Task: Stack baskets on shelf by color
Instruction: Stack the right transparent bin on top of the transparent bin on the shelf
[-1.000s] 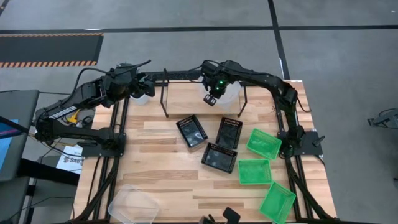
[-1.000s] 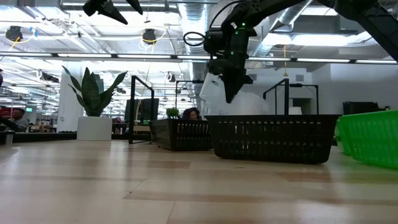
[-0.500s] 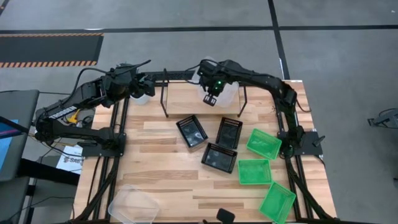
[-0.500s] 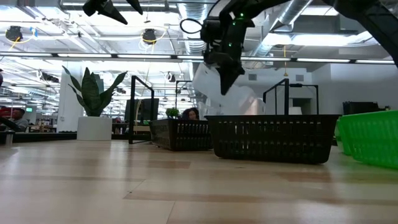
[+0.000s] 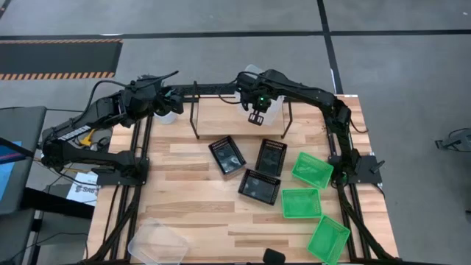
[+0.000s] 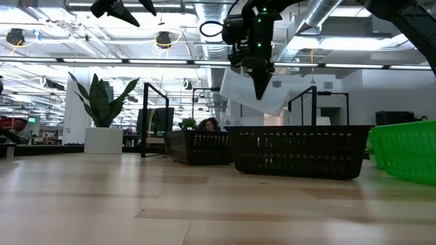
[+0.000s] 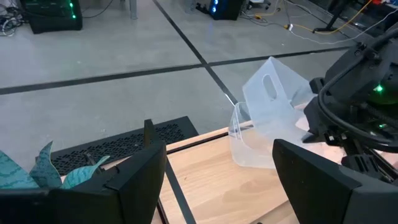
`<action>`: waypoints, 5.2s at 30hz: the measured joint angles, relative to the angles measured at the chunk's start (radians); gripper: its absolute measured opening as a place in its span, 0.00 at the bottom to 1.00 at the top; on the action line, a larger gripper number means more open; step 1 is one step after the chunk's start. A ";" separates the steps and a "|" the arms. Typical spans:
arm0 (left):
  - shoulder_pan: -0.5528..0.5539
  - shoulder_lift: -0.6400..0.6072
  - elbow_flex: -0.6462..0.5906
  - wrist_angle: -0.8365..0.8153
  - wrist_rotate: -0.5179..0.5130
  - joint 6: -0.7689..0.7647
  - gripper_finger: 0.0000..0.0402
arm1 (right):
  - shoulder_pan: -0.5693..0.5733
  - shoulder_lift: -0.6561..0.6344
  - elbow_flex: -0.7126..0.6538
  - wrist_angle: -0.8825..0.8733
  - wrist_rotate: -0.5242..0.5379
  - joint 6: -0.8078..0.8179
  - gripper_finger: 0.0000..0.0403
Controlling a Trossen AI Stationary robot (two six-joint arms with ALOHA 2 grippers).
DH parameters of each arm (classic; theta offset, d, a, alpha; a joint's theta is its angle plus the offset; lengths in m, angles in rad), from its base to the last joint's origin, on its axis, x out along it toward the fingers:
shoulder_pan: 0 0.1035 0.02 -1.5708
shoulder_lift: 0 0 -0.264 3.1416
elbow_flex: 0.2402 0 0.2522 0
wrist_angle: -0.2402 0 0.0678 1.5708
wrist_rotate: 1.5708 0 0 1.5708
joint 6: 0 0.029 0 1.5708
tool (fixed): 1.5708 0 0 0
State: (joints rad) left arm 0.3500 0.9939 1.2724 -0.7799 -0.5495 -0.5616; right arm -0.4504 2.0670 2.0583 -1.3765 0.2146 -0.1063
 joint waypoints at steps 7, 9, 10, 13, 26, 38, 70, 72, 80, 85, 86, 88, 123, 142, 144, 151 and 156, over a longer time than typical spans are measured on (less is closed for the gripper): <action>0.000 0.000 0.000 0.000 -0.009 0.015 0.71 | 0.001 0.000 0.000 -0.007 -0.001 0.000 0.00; 0.000 0.000 0.000 0.000 -0.010 0.015 0.71 | 0.001 0.000 0.000 -0.011 -0.001 0.000 0.00; 0.000 0.000 0.000 0.000 -0.010 0.015 0.71 | 0.001 0.000 0.000 -0.010 -0.002 0.000 0.00; 0.000 0.000 0.000 0.000 -0.011 0.015 0.71 | 0.001 0.000 0.000 -0.008 -0.002 0.000 0.00; 0.000 0.001 0.000 0.000 -0.011 0.016 0.71 | 0.001 0.000 0.000 -0.013 -0.004 0.030 0.00; 0.000 0.001 0.000 0.000 -0.013 0.020 0.71 | 0.009 0.059 -0.001 -0.051 -0.013 0.001 0.01; 0.000 0.001 0.000 0.000 -0.039 0.019 0.71 | -0.006 0.097 0.060 -0.131 0.153 -0.067 0.01; 0.000 0.001 0.000 0.000 -0.039 0.019 0.71 | -0.011 0.097 0.060 -0.131 0.139 -0.068 0.01; 0.001 0.001 0.000 0.000 -0.038 0.019 0.71 | -0.008 0.098 0.060 -0.103 0.091 -0.071 0.02; 0.000 0.001 0.000 0.000 -0.037 0.019 0.71 | -0.008 0.098 0.048 -0.095 0.087 -0.082 0.03; 0.001 0.001 0.000 0.000 -0.037 0.019 0.71 | -0.008 0.099 0.046 -0.100 0.086 -0.083 0.03; 0.001 0.001 0.000 0.000 -0.037 0.019 0.71 | -0.009 0.100 0.045 -0.106 0.085 -0.086 0.02; 0.001 0.001 0.000 -0.001 -0.031 0.019 0.71 | -0.017 0.100 0.045 -0.123 0.084 -0.138 0.11; 0.000 0.001 0.000 -0.001 -0.032 0.031 0.71 | -0.019 0.098 0.070 -0.146 0.032 -0.138 0.38; 0.001 0.001 0.000 -0.001 -0.032 0.031 0.71 | -0.025 0.098 0.105 -0.150 -0.026 -0.137 0.41; 0.000 0.001 0.000 -0.001 -0.032 0.031 0.71 | -0.045 0.097 0.270 -0.194 -0.086 -0.138 0.44; 0.001 0.001 0.000 -0.001 -0.014 0.031 0.71 | -0.071 0.093 0.294 -0.195 -0.089 -0.116 0.42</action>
State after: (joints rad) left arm 0.3506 0.9951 1.2724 -0.7813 -0.5635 -0.5304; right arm -0.5218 2.1604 2.3520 -1.5711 0.1257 -0.2225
